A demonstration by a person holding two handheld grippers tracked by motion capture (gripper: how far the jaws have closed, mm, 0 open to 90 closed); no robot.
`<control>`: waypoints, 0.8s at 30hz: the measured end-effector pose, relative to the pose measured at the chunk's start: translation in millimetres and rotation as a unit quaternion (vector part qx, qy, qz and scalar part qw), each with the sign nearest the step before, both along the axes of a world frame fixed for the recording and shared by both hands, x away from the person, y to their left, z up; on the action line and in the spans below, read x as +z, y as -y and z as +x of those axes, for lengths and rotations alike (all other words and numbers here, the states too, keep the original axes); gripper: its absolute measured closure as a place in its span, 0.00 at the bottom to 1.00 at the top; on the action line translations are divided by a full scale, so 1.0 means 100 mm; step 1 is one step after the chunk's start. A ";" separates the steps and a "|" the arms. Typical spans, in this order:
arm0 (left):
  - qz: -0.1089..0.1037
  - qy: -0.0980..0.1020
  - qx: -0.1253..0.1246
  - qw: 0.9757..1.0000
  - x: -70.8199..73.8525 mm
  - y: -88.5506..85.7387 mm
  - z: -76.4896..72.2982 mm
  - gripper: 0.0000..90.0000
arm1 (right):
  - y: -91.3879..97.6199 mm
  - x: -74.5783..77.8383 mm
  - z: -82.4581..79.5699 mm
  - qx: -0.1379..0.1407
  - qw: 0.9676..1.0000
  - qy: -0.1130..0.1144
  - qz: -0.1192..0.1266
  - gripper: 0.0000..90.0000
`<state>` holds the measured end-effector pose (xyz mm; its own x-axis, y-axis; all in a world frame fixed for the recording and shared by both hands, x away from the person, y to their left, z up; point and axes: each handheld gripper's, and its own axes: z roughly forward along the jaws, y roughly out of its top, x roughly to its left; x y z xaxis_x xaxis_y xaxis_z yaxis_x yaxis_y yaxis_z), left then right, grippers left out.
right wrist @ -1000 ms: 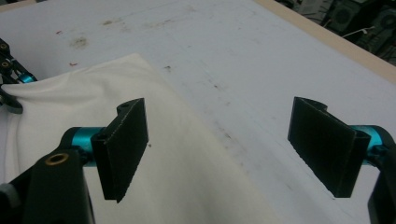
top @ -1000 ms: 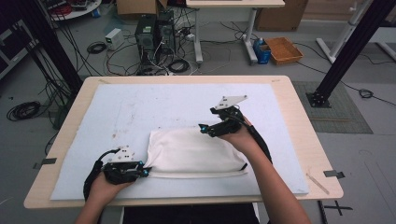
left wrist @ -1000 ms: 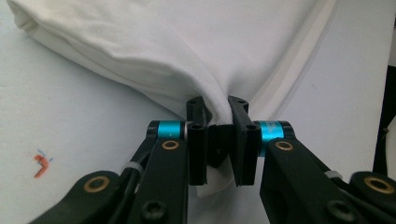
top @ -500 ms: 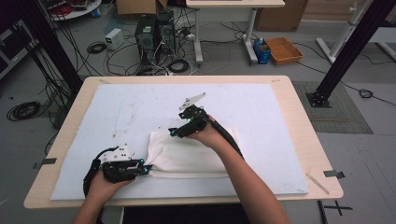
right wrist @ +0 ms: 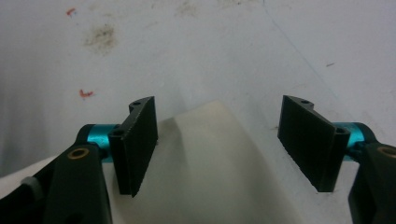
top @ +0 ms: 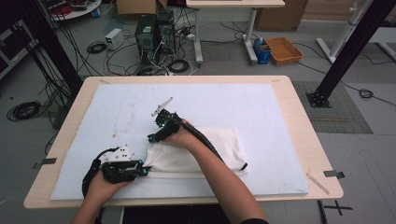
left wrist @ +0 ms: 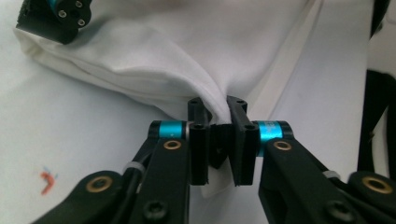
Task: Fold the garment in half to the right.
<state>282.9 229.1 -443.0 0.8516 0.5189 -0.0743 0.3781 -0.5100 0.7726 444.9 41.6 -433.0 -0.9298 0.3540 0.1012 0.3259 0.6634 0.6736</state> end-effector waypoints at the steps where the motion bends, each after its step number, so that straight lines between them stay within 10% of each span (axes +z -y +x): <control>1: 0.009 0.007 -0.004 1.000 0.01 0.00 -0.01 0.74 | -0.01 -0.02 0.00 0.000 1.000 0.000 -0.003 0.34; 11: 0.046 0.010 -0.041 0.998 -0.02 -0.04 -0.06 0.60 | -0.02 -0.03 0.00 0.001 1.000 -0.007 -0.008 0.35; 16: 0.050 0.016 -0.045 0.998 -0.01 0.04 -0.06 0.81 | -0.04 -0.07 0.00 0.008 1.000 -0.005 -0.015 0.41; 24: 0.032 0.014 -0.043 0.998 -0.03 0.02 -0.02 0.91 | -0.07 -0.04 -0.03 0.035 0.999 0.025 -0.022 0.86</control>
